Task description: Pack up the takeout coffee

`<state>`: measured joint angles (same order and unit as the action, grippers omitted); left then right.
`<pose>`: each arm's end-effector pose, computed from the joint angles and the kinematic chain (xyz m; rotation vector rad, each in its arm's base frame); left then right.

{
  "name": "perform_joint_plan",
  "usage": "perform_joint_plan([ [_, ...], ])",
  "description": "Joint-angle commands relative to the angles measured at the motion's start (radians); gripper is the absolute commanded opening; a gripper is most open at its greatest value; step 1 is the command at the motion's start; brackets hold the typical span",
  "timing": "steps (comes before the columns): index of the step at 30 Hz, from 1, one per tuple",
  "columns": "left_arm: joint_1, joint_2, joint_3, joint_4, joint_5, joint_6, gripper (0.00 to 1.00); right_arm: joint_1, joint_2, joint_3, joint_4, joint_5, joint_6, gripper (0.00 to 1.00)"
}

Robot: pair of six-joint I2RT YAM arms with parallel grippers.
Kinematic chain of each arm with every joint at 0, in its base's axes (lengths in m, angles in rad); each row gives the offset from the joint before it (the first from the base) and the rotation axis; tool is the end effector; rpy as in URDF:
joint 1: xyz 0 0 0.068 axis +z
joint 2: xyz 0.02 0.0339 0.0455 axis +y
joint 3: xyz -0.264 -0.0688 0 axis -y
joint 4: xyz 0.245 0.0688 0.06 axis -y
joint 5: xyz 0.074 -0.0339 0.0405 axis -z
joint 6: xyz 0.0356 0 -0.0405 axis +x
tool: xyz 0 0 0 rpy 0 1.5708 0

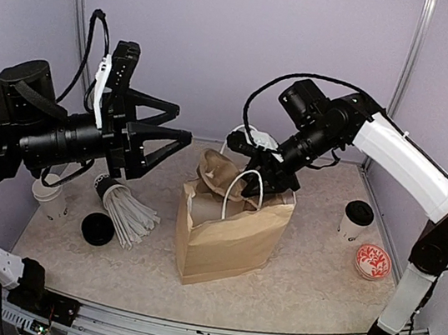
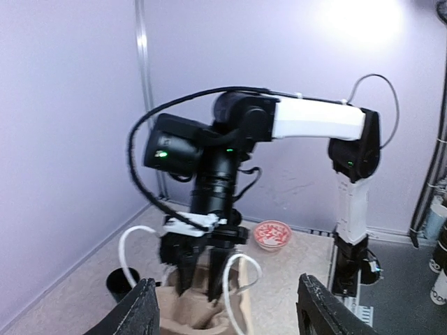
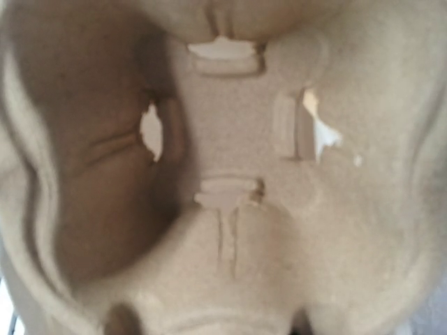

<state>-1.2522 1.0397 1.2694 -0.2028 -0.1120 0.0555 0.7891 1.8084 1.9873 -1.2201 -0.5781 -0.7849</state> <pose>0.0729 -0.2082 0.4583 0.9034 1.3309 -0.8548 0.2433 0.2728 0.3831 -1.9270 1.6341 0.7504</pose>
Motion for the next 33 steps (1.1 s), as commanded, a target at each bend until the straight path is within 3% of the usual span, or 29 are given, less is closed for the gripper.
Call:
perform_joint_plan([
  [1, 0.133, -0.056, -0.104, 0.084, -0.021, -0.005, 0.66, 0.021, 0.009, 0.002, -0.048, 0.087, -0.013, 0.19],
  [6, 0.314, -0.100, -0.184, 0.142, 0.105, -0.063, 0.66, 0.047, -0.010, -0.027, -0.060, 0.164, -0.037, 0.18],
  [12, 0.444, -0.037, -0.185, 0.095, 0.077, -0.227, 0.66, 0.048, -0.037, -0.025, -0.035, 0.167, -0.050, 0.17],
  [20, 0.463, 0.065, -0.193, 0.036, 0.307, -0.361, 0.66, 0.048, -0.063, -0.025, -0.030, 0.111, -0.056, 0.19],
  [33, 0.374, 0.196, -0.140, -0.116, 0.280, -0.427, 0.66, 0.049, -0.088, -0.008, -0.041, 0.085, -0.058, 0.19],
])
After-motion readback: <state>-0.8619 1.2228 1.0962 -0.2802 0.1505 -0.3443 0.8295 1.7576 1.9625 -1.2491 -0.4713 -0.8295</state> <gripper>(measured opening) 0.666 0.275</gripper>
